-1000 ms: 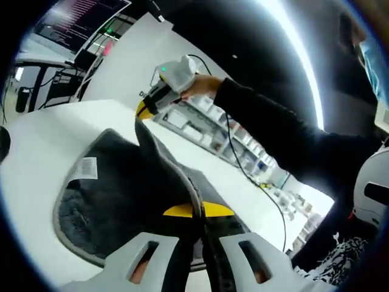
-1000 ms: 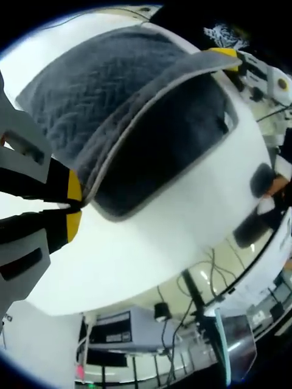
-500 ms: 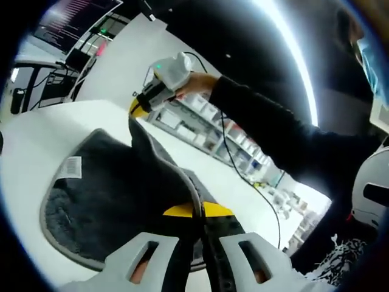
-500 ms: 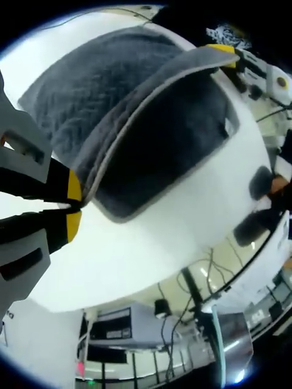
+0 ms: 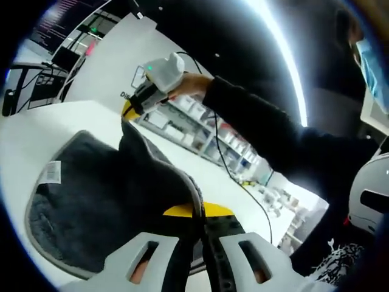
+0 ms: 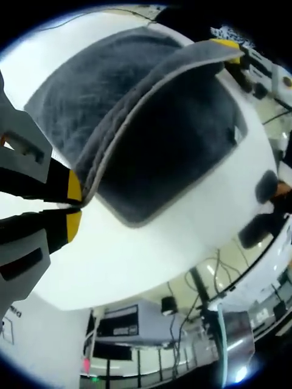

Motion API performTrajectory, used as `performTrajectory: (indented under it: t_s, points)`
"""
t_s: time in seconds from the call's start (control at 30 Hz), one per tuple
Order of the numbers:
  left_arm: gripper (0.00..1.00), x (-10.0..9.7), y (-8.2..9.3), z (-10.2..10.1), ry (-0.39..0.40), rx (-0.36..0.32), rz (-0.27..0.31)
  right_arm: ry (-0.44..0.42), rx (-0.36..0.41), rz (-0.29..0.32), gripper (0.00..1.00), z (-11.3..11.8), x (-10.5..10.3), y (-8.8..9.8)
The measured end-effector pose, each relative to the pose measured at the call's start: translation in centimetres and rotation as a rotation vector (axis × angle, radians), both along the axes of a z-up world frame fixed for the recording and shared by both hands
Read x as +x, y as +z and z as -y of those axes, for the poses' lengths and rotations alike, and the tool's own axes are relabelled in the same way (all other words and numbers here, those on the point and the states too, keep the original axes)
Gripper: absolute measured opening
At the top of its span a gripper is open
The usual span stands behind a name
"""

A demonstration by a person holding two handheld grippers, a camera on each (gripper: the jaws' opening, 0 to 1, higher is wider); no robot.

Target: Open the folded towel by lifting each exposed corner and separating the folded layers until the towel lies flat within the target outline without major curled edges

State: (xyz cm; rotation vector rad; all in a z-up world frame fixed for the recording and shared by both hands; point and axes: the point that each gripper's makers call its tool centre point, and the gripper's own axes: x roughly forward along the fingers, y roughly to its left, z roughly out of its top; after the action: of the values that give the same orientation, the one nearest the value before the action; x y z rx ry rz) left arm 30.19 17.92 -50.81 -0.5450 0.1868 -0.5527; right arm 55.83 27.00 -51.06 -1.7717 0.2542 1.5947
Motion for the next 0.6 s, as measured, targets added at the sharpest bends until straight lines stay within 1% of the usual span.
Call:
performTrajectory:
  t_s: [0.13, 0.2, 0.3, 0.6]
  points:
    - [0.0, -0.1, 0.2, 0.9, -0.022, -0.002, 0.01, -0.008, 0.008, 0.0, 0.0, 0.7, 0.1, 0.0]
    - [0.0, 0.0, 0.2, 1.0, -0.027, -0.003, 0.012, -0.008, 0.011, 0.009, 0.0, 0.9, 0.3, 0.0]
    - [0.0, 0.0, 0.1, 1.4, -0.037, -0.002, 0.015, -0.012, 0.03, 0.013, 0.0, 1.2, 0.4, 0.4]
    - [0.0, -0.4, 0.3, 2.2, -0.052, -0.013, 0.024, -0.015, 0.049, 0.023, 0.0, 2.1, -0.1, 0.9]
